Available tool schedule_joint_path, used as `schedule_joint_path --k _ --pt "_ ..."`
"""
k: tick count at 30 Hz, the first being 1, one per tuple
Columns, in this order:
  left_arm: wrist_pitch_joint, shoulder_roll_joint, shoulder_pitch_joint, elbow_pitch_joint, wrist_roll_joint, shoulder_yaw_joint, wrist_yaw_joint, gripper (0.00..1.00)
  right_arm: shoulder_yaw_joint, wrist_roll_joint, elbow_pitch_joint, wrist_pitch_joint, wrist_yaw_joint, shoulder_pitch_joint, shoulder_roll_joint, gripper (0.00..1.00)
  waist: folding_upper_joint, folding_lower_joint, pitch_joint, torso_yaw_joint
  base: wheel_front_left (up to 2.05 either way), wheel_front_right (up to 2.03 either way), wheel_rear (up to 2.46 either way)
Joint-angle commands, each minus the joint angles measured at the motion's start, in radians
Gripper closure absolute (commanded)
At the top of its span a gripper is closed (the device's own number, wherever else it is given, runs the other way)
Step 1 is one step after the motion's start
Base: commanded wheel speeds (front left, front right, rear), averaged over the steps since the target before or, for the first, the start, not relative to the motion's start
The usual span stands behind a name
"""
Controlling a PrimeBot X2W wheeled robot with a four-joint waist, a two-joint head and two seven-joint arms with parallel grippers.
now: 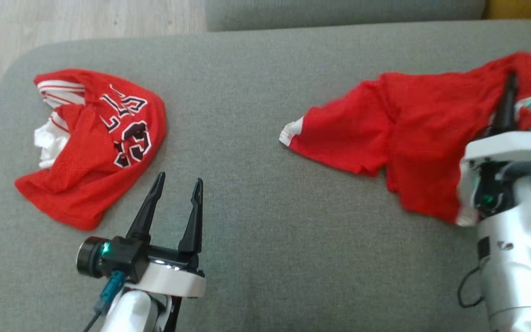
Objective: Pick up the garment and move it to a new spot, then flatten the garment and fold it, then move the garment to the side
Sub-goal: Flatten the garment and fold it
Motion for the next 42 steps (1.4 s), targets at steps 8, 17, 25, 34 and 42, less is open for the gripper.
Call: schedule_joint_path --k 8,17,25,34,42 --pt "-0.010 -0.021 0.013 -0.037 0.008 0.074 -0.004 0.00 -0.038 -0.244 -0.263 0.088 -0.001 -0.105 -0.093 1.00 0.0000 0.0000 -0.065 0.022 0.00 0.00 0.00" --pt "-0.010 -0.037 0.024 -0.045 0.016 0.084 -0.021 0.00 0.282 -0.393 -0.459 0.204 -0.001 -0.070 -0.146 1.00 0.0000 0.0000 -0.052 0.076 0.00 0.00 0.00" --pt "-0.010 -0.042 0.001 -0.025 0.029 0.073 -0.041 0.00 0.673 -0.400 -0.251 0.221 -0.001 0.020 -0.078 0.66 0.0000 0.0000 -0.002 0.128 0.00 0.00 0.00" --pt "-0.010 -0.046 -0.008 -0.005 0.036 0.077 -0.048 0.00 0.855 -0.312 -0.017 0.102 -0.001 0.019 -0.002 0.00 0.0000 0.0000 -0.022 0.137 0.00 0.00 0.00" --pt "-0.010 -0.048 0.023 -0.020 0.039 0.097 -0.046 0.00 0.699 -0.255 -0.071 0.011 -0.001 0.064 0.001 0.00 0.0000 0.0000 -0.067 0.049 0.00 0.00 0.00"
